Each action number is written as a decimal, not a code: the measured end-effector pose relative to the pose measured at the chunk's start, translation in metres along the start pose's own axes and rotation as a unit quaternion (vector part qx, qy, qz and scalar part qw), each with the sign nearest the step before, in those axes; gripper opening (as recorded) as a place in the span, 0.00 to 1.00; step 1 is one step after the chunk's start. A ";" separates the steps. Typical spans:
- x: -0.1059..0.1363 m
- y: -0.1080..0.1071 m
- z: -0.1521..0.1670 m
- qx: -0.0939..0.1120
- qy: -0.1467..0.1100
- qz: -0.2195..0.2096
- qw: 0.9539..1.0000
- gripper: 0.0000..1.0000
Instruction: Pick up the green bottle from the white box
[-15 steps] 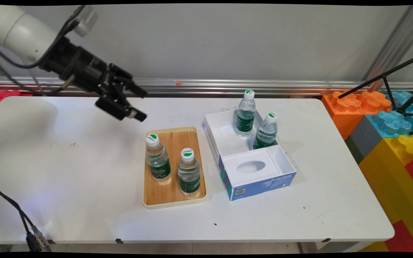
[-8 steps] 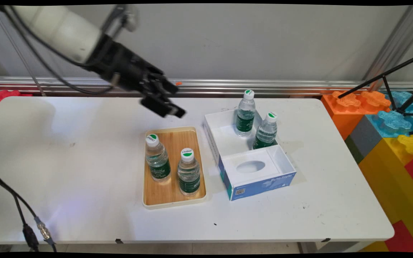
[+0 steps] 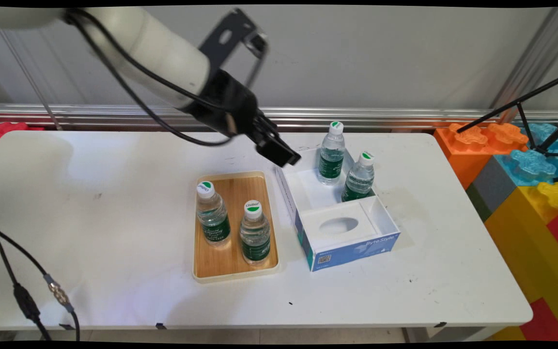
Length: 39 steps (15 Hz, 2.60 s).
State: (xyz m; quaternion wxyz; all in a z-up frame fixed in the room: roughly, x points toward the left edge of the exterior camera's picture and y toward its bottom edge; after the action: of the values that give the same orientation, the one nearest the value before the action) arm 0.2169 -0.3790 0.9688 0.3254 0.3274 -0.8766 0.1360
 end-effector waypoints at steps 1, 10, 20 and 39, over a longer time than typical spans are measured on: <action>0.004 0.008 0.007 0.010 -0.004 -0.007 1.000 1.00; 0.014 0.030 0.085 0.045 -0.011 -0.030 0.998 1.00; 0.003 0.029 0.166 0.029 0.000 -0.049 0.998 1.00; 0.001 0.025 0.233 0.000 0.049 -0.050 0.998 1.00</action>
State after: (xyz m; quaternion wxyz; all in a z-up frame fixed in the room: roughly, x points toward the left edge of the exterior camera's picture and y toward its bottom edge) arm 0.0874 -0.4667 0.7937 0.3742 0.3638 -0.8421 0.1359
